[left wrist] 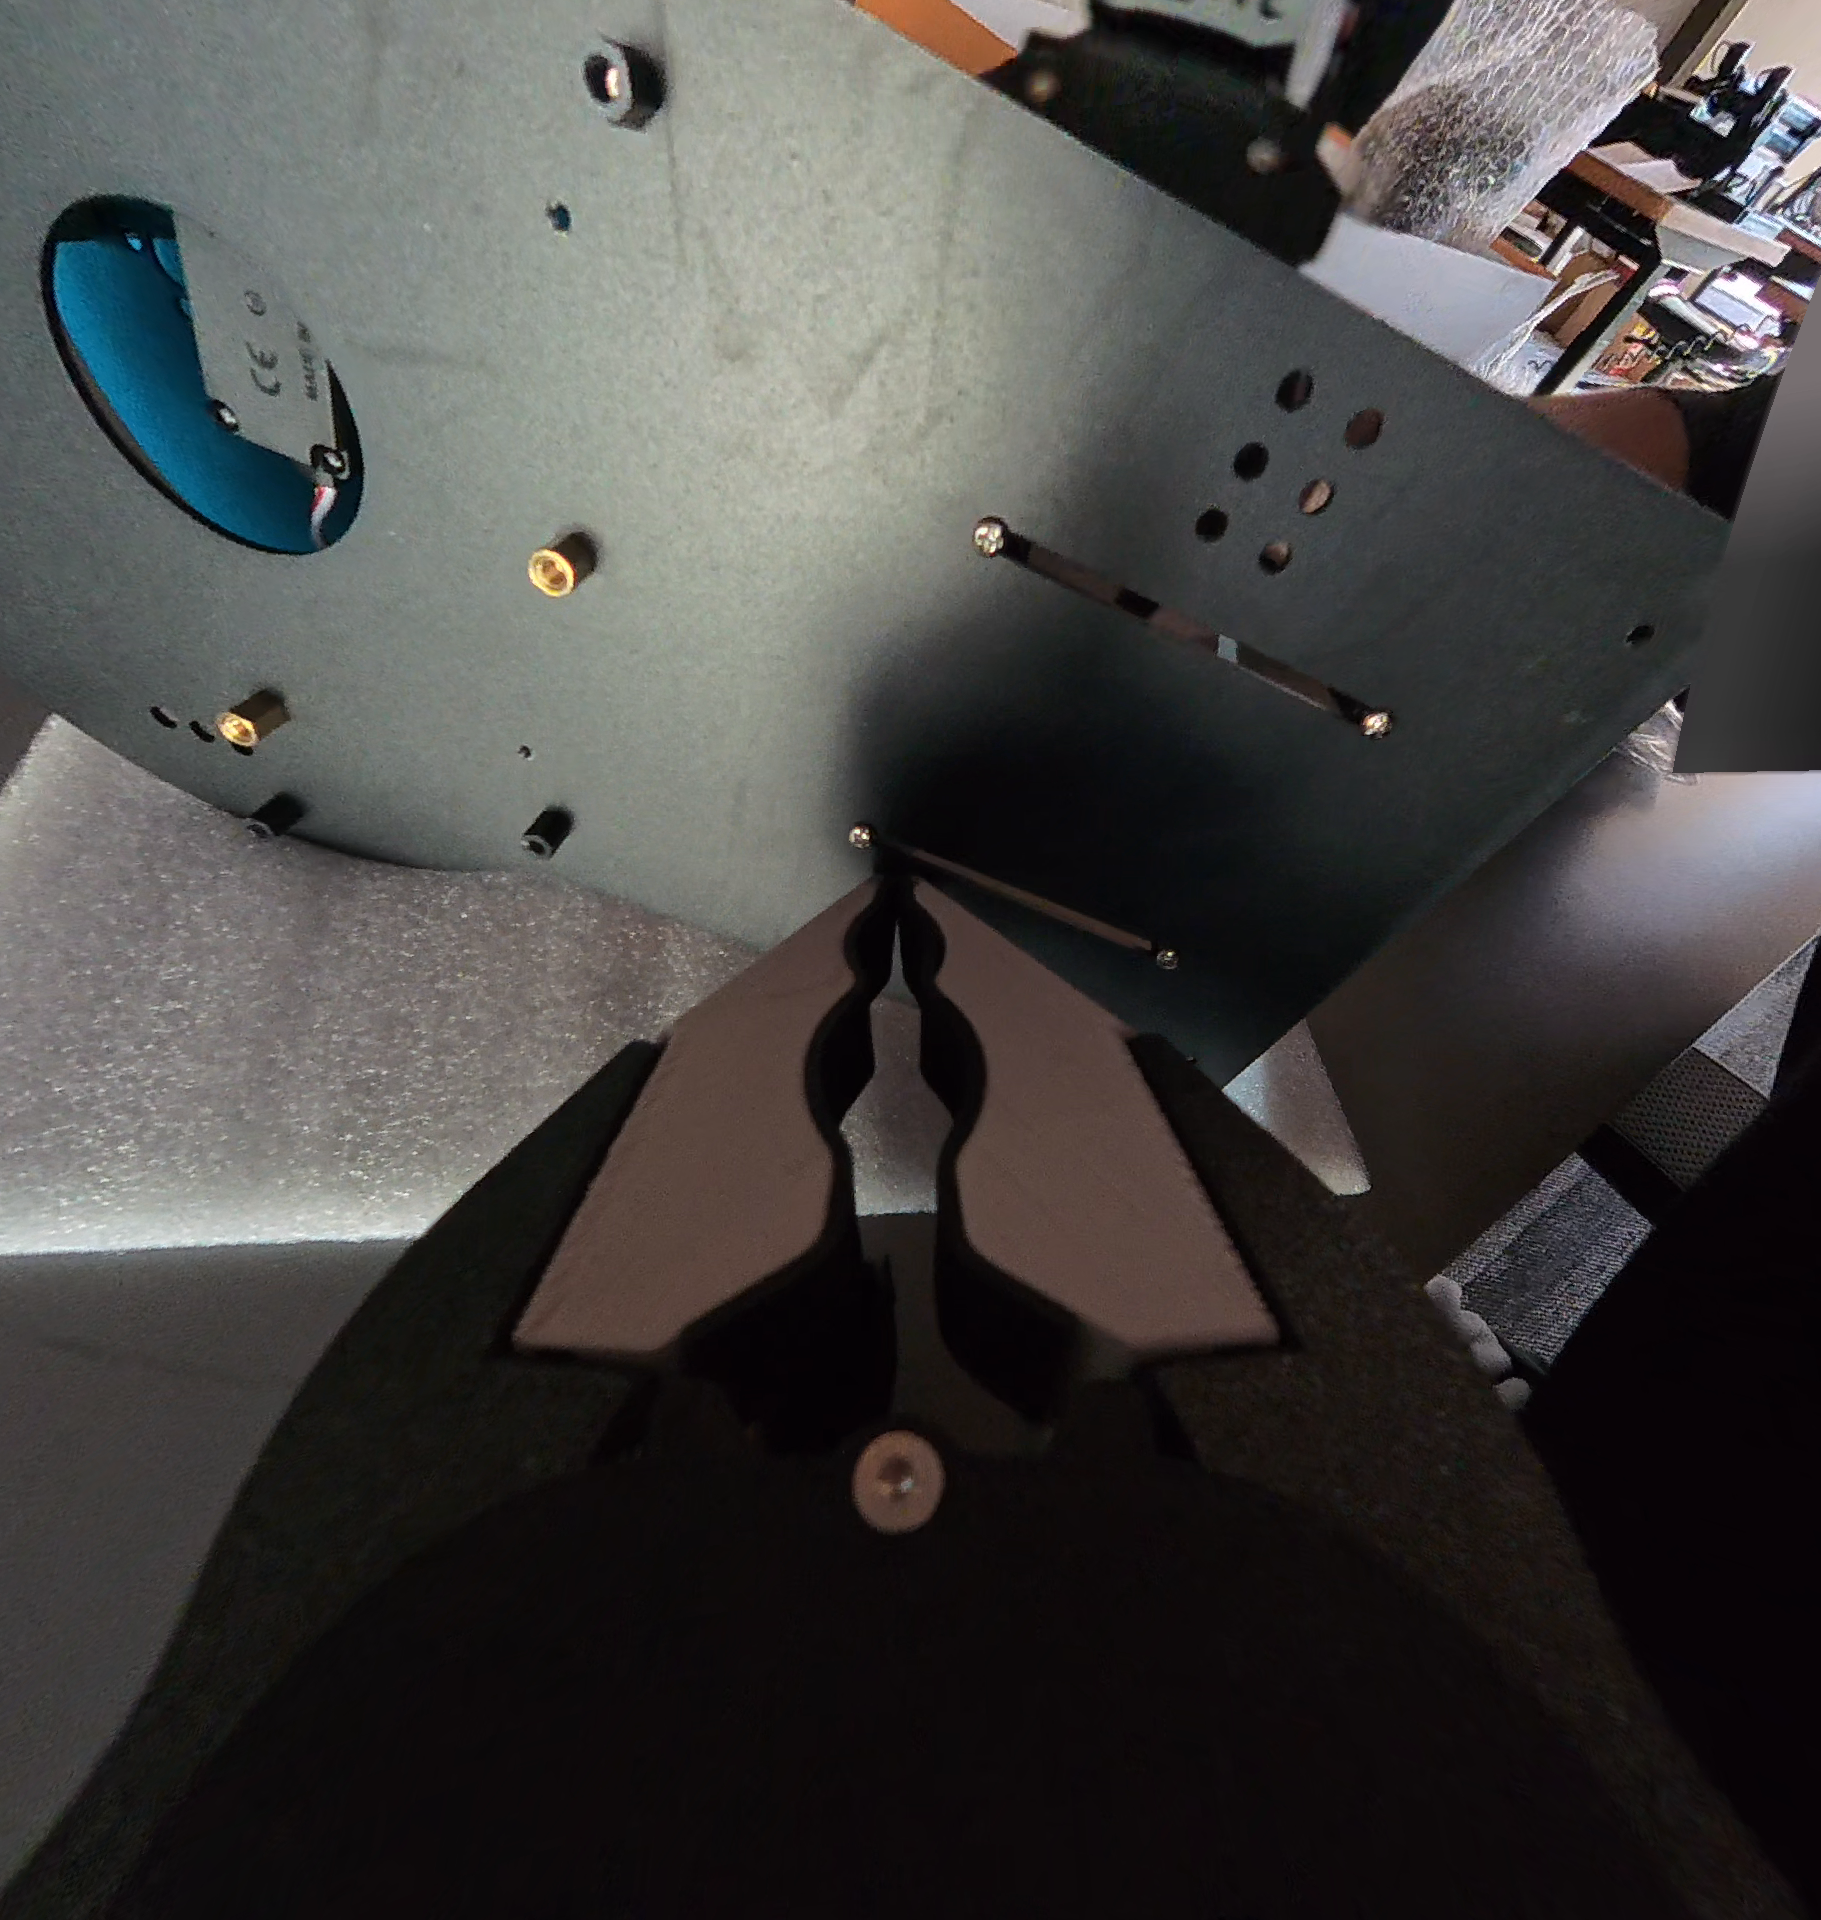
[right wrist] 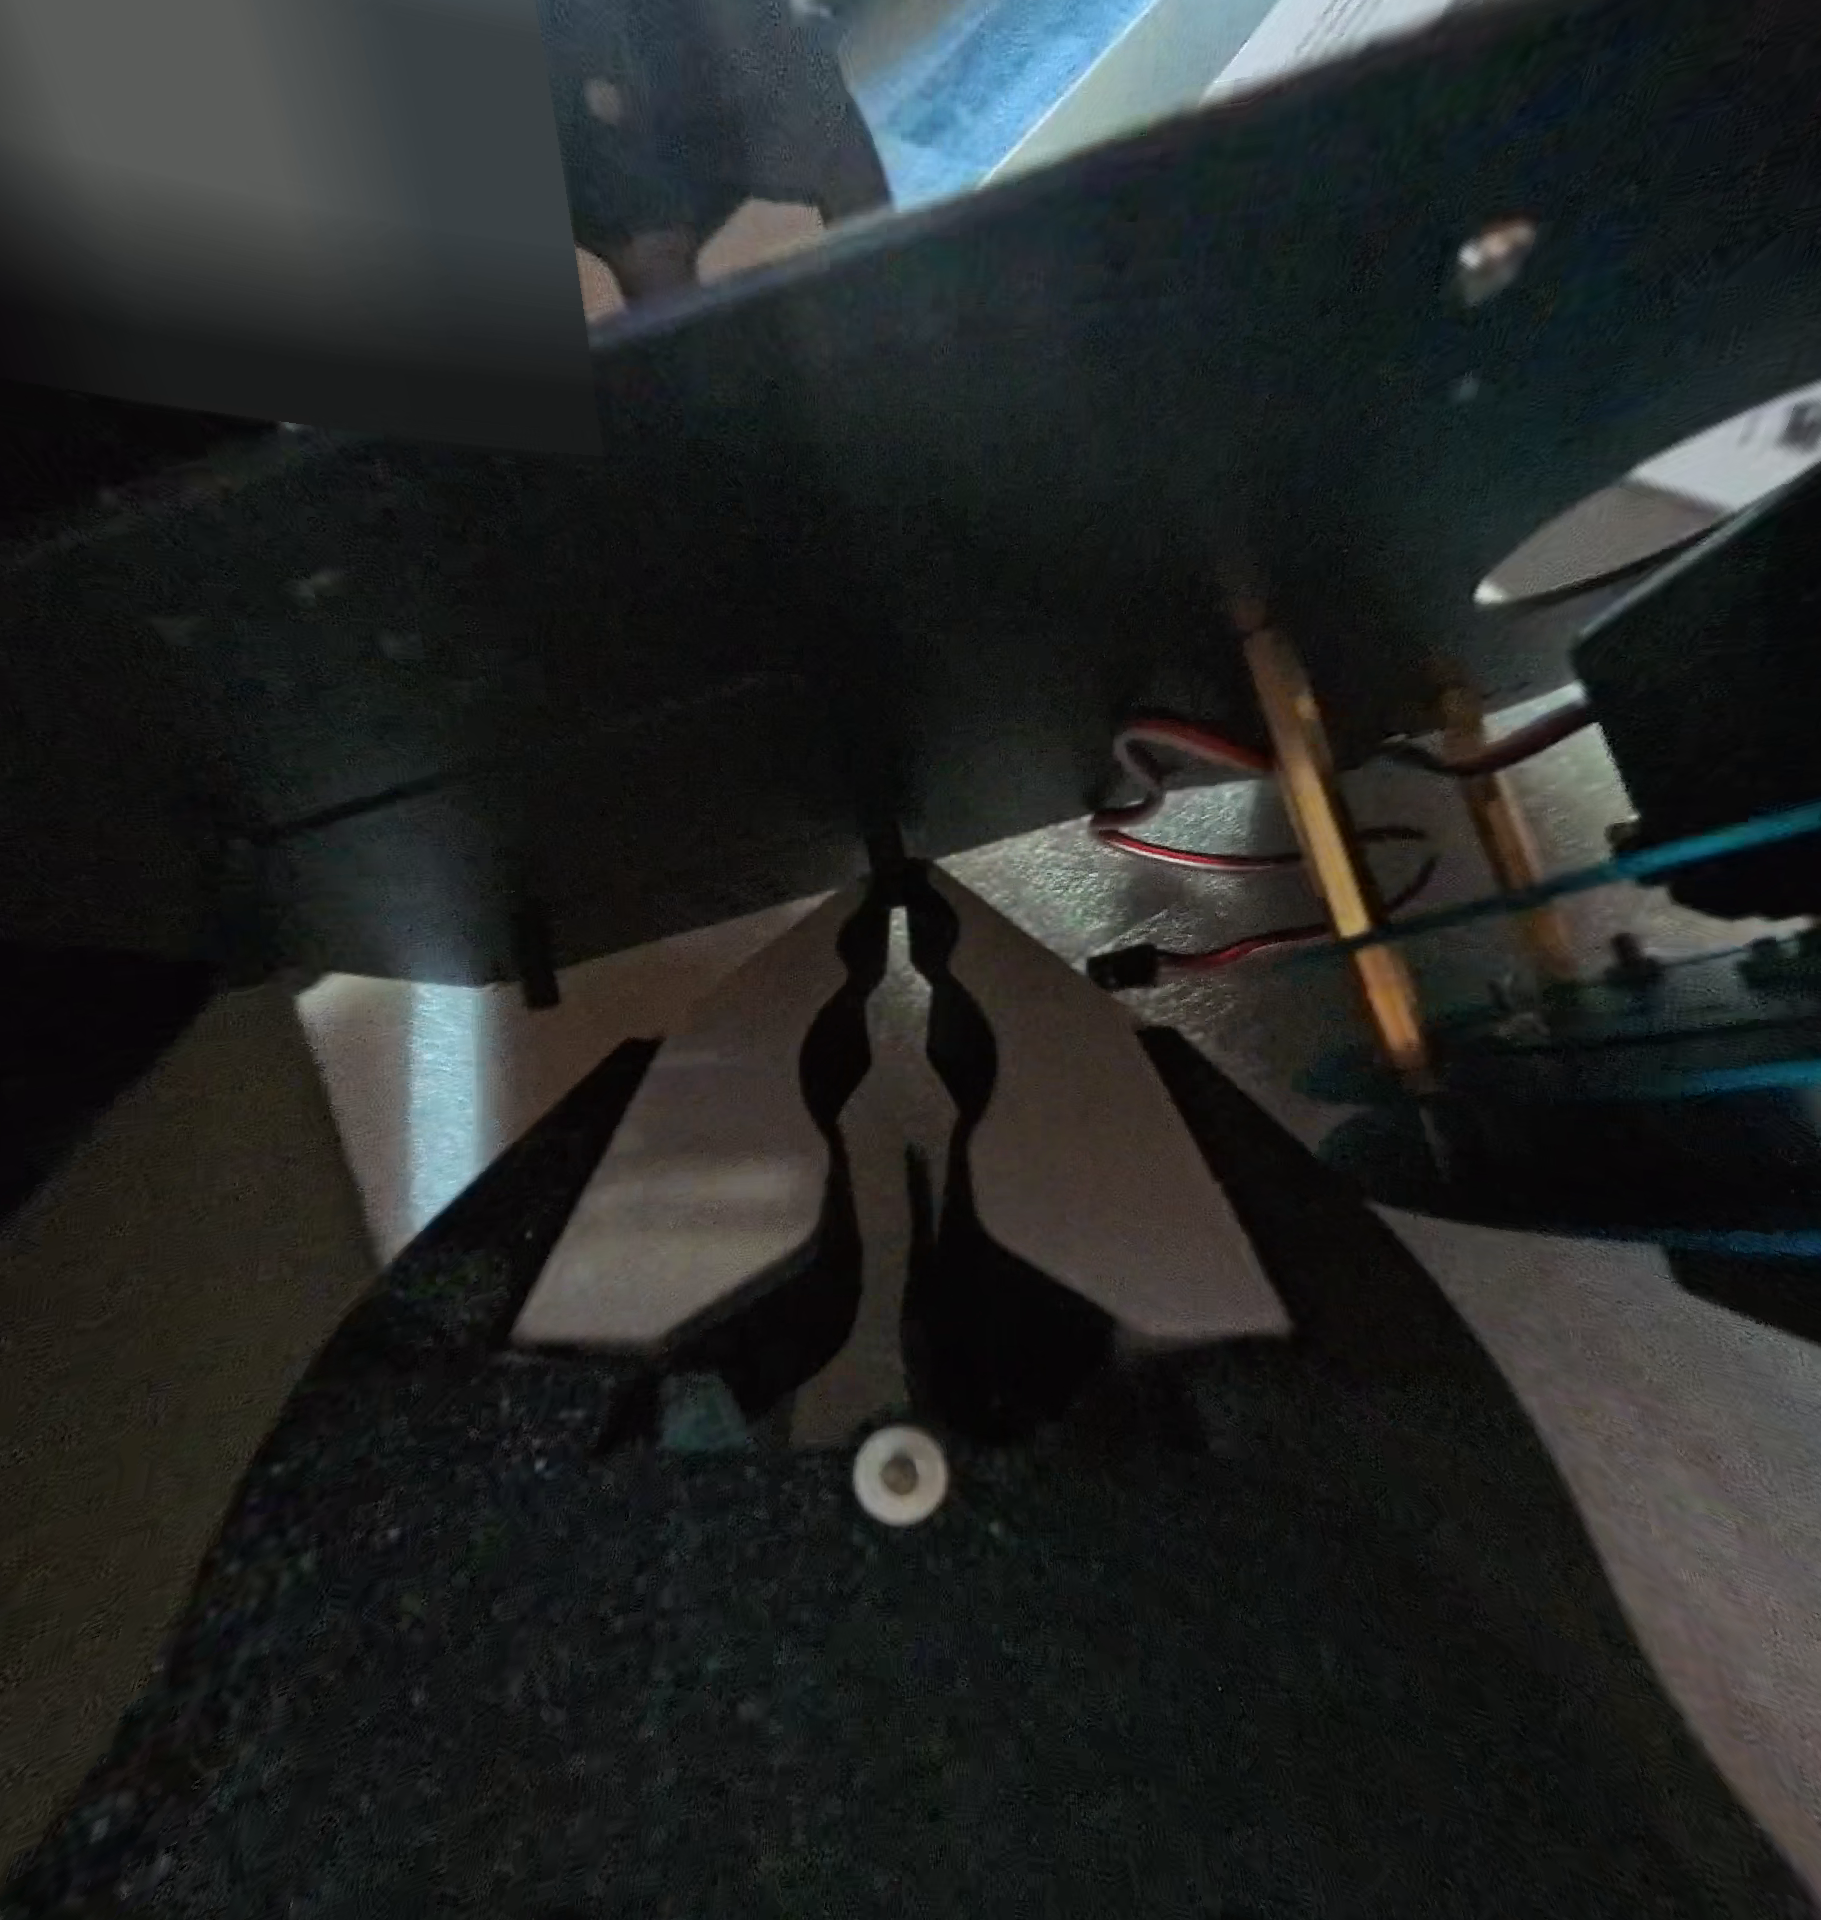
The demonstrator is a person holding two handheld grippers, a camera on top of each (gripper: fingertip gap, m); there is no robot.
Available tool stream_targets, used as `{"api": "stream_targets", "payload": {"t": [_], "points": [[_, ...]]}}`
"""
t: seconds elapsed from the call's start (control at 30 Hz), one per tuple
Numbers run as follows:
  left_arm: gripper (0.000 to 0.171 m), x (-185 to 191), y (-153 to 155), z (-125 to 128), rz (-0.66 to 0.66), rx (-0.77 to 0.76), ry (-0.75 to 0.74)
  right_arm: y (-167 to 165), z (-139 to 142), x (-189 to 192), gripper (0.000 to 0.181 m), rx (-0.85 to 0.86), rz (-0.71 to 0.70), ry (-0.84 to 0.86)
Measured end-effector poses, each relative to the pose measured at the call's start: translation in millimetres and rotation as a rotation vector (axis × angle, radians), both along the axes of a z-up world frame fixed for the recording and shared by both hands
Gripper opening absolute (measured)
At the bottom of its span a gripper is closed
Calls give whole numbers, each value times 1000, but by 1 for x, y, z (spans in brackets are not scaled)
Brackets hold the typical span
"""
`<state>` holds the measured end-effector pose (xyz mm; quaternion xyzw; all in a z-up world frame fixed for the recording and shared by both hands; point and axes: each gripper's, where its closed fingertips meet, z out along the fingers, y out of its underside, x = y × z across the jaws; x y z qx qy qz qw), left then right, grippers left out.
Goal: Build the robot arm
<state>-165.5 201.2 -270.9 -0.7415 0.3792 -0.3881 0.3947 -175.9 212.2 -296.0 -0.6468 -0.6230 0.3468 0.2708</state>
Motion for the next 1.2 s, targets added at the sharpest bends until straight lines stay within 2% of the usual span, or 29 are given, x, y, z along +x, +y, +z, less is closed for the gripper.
{"api": "stream_targets", "payload": {"t": [0.07, 0.13, 0.3, 0.37, 0.43, 0.5, 0.57, 0.67, 0.83, 0.97, 1.0, 1.13, 1.2], "points": [[0, 0, 0, 0, -1, -1, -1, -2, 0, 0, 3, -111, 2, 10], [0, 0, 0, 0, -6, -3, -2, -3, -1, 1, 3, -104, 1, 7], [0, -1, 2, 1, 4, 2, -7, 2, 8, 2, 11, 350, 8, 35], [0, -2, 5, 3, 21, 5, -21, 5, 11, 2, 9, 508, -1, 42], [0, -2, 7, 5, 28, -3, -39, 9, 8, 1, 5, 622, -17, 23], [0, -1, 7, 5, 28, -3, -37, 11, 8, 0, 4, 659, -19, 13], [0, -1, 7, 5, 27, -1, -36, 9, 6, 1, 4, 540, -6, -10], [0, -1, 7, 5, 29, 4, -29, 3, 3, 1, 3, 144, -16, 8], [0, -3, 8, 5, 18, 41, 18, -7, 3, -2, 3, -396, -77, 18], [0, -3, 7, 5, 19, 55, 34, -9, 3, -2, 4, -488, -106, 17], [0, -2, 7, 5, 19, 49, 28, -8, 2, -1, 5, -413, -94, 10], [0, -1, 7, 5, 9, 43, 21, -3, -3, 1, 13, 95, -44, -51], [0, -1, 7, 5, 5, 41, 23, 4, -4, 1, 9, 313, -34, -66]]}}
